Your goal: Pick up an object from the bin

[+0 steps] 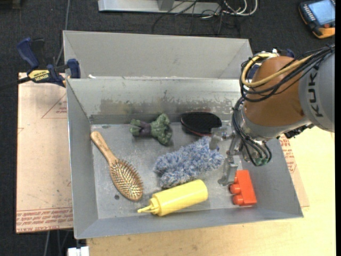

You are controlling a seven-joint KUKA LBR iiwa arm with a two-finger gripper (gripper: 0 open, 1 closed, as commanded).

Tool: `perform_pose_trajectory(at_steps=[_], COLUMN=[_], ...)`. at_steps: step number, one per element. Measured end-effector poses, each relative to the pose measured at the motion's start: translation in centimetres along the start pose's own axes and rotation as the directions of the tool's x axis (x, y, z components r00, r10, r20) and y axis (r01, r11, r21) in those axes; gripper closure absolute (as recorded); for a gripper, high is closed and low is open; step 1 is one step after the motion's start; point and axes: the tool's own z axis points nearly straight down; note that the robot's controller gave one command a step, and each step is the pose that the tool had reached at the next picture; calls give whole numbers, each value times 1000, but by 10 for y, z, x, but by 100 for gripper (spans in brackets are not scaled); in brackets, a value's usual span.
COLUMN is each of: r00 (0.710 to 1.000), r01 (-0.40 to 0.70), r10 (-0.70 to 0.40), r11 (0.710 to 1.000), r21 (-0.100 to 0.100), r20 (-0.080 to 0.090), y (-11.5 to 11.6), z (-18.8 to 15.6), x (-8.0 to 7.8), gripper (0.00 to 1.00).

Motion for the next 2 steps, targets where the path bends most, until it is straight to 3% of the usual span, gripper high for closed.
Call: perform_pose_trajectory(at_steps=[1, 2], r00=[987, 971], r01=[159, 238], r10=[-159, -238], r11=[987, 971], r21=[-2, 3], r20=[-10, 10], y=[-7, 22], z=[95, 105], x=[32, 41], gripper=[0, 0])
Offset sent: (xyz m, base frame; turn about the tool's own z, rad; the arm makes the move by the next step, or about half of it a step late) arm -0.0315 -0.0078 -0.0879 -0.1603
